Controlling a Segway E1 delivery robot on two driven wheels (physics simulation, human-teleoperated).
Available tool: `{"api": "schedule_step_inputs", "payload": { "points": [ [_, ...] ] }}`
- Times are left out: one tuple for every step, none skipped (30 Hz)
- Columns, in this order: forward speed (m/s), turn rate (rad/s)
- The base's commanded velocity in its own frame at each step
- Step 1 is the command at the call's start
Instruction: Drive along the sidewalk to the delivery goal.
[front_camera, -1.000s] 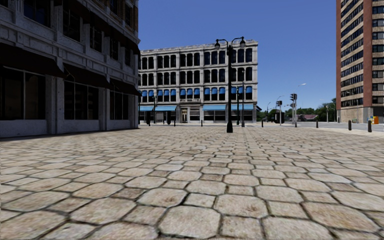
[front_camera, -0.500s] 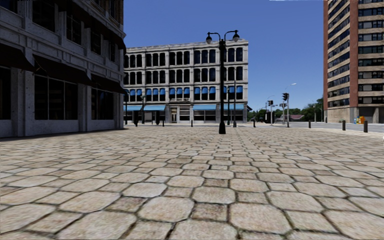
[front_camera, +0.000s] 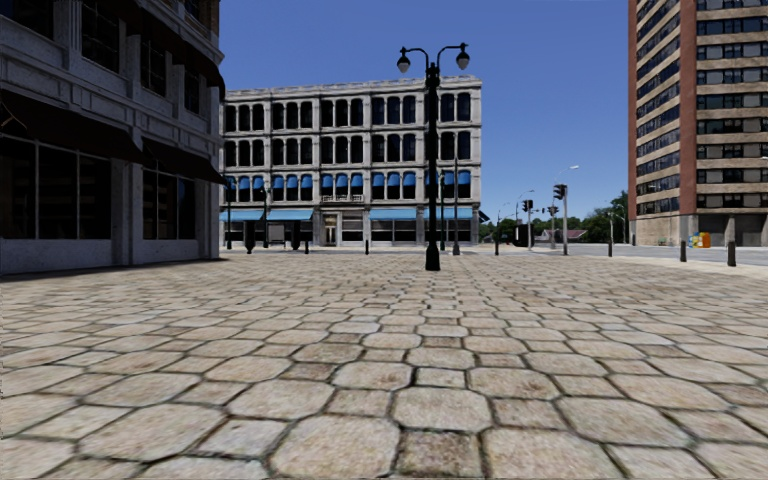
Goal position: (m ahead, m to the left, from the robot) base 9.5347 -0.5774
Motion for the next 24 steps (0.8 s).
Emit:
{"api": "schedule_step_inputs", "payload": {
  "points": [
    [2.00,0.00],
    [2.00,0.00],
    [2.00,0.00],
    [2.00,0.00],
    [2.00,0.00],
    [2.00,0.00],
    [2.00,0.00],
    [2.00,0.00],
    [2.00,0.00],
    [2.00,0.00],
    [2.00,0.00],
    [2.00,0.00],
    [2.00,0.00],
    [2.00,0.00],
    [2.00,0.00],
    [2.00,0.00],
    [2.00,0.00],
    [2.00,0.00],
    [2.00,0.00],
    [2.00,0.00],
    [2.00,0.00],
    [2.00,0.00],
    [2.00,0.00],
    [2.00,0.00]
  ]
}}
